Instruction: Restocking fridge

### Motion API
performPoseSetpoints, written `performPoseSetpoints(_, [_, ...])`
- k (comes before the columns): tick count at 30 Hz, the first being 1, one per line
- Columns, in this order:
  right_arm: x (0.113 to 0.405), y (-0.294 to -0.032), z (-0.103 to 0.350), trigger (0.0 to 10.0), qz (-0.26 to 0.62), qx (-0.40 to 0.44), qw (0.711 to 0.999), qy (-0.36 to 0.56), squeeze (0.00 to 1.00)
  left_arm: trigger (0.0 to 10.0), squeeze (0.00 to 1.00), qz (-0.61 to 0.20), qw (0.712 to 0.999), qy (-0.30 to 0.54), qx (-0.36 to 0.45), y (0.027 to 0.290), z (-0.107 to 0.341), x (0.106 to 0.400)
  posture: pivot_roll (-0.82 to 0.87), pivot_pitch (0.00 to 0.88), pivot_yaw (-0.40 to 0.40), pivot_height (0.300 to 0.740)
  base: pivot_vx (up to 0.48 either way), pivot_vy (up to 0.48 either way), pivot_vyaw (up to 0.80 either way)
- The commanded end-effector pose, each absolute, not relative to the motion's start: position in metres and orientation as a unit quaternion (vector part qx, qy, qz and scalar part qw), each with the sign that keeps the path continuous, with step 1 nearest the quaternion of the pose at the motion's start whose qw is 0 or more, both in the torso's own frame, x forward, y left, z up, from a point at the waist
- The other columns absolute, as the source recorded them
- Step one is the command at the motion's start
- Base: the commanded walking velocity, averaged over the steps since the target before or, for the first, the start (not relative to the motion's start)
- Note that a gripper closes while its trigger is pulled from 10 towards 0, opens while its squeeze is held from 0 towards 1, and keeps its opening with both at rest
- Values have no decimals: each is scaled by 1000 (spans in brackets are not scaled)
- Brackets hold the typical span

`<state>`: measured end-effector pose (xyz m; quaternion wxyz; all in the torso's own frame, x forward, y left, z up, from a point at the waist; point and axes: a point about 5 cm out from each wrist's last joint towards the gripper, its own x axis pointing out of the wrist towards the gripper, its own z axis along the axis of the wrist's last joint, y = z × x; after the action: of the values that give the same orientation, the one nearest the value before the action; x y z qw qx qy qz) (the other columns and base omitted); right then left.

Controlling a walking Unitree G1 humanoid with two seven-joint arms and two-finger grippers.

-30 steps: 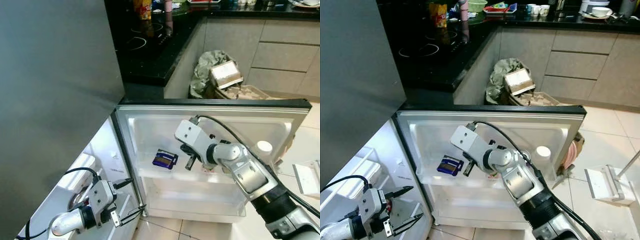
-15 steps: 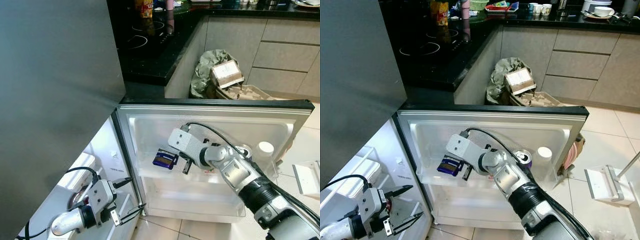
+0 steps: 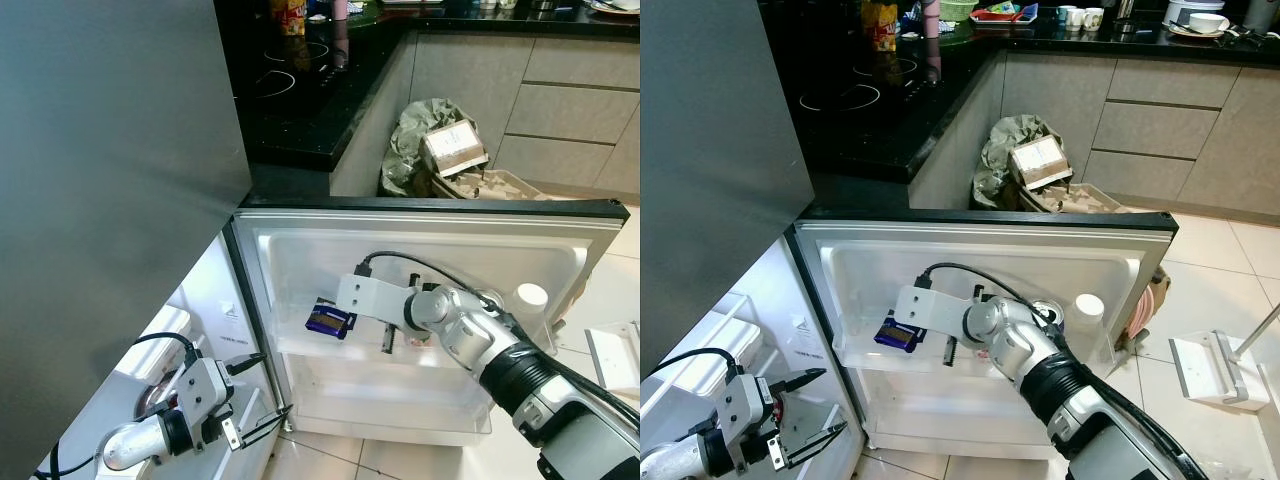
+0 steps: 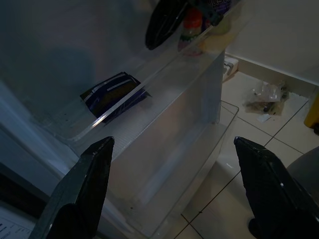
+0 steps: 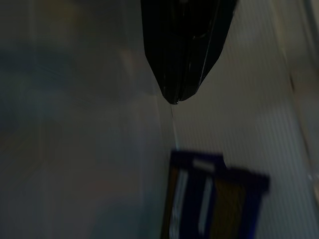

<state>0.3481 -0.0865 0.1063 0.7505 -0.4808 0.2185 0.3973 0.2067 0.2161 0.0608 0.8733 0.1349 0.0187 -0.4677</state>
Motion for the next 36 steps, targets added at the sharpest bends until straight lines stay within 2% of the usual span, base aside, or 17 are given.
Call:
performPoseSetpoints(1, [349, -86, 106, 10000, 404, -497, 736, 218, 0, 10000, 0, -476, 866, 23, 149, 217, 62, 207, -24, 0, -13, 740, 0, 0, 0])
performPoseSetpoints(9, [352, -95, 106, 10000, 406, -518, 716, 233, 0, 10000, 0, -476, 866, 21, 151, 216, 62, 208, -22, 0, -16, 740, 0, 0, 0])
performPoseSetpoints(26, [353, -103, 103, 10000, 407, -536, 697, 247, 0, 10000, 0, -478, 865, 19, 153, 216, 63, 209, -24, 0, -12, 740, 0, 0, 0])
performPoseSetpoints(31, [352, -101, 103, 10000, 411, -535, 697, 244, 0, 10000, 0, -478, 865, 19, 153, 216, 63, 209, -24, 0, -12, 740, 0, 0, 0])
performPoseSetpoints(36, [351, -89, 106, 10000, 430, -509, 715, 213, 0, 10000, 0, -478, 864, 19, 154, 216, 63, 210, -25, 0, -11, 740, 0, 0, 0])
